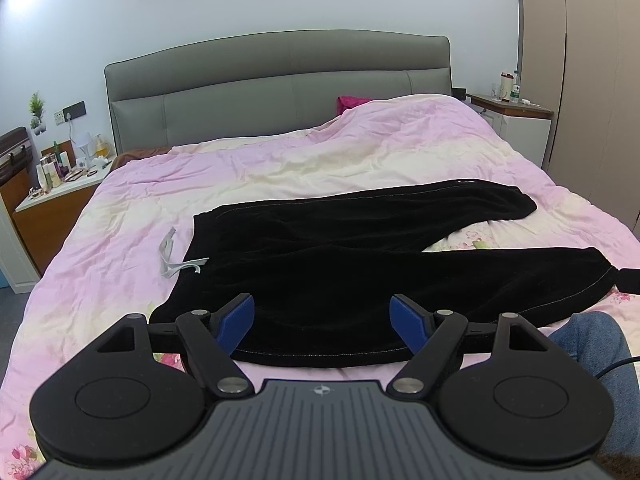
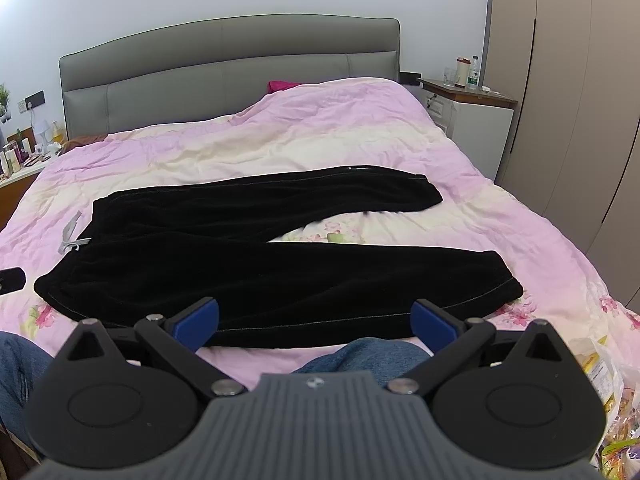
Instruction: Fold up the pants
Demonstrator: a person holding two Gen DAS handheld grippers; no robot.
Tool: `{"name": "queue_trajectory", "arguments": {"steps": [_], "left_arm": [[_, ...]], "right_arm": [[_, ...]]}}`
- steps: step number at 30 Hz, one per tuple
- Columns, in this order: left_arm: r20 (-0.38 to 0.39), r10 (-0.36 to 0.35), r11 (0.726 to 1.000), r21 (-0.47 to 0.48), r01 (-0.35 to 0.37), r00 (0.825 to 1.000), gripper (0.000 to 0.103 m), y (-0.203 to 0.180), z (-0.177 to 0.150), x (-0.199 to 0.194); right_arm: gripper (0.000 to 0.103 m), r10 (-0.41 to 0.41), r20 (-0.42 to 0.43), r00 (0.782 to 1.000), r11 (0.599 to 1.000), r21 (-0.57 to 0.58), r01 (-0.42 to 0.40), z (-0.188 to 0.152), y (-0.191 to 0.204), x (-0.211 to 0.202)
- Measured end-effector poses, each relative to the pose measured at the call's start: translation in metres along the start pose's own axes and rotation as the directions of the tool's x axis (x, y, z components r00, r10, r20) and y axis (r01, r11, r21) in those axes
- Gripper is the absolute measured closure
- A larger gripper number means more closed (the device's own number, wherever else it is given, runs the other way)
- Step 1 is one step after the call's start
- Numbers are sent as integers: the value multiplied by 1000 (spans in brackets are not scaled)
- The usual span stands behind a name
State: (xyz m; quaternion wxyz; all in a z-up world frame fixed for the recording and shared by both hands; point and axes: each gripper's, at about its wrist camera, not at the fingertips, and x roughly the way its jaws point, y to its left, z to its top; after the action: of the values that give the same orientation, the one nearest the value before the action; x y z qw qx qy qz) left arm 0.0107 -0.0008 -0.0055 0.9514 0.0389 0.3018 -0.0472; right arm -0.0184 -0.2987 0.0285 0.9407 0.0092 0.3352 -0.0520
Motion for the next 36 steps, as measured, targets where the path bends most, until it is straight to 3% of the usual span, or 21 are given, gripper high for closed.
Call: {"name": "queue_trajectory", "arguments": {"steps": [36], "left_arm": [[-6,-1,1000,6,1,1000,13,-4,0,2]], "right_arm": [[5,9,16,1000,1000,-4,-9,-5,-3,-3]]}}
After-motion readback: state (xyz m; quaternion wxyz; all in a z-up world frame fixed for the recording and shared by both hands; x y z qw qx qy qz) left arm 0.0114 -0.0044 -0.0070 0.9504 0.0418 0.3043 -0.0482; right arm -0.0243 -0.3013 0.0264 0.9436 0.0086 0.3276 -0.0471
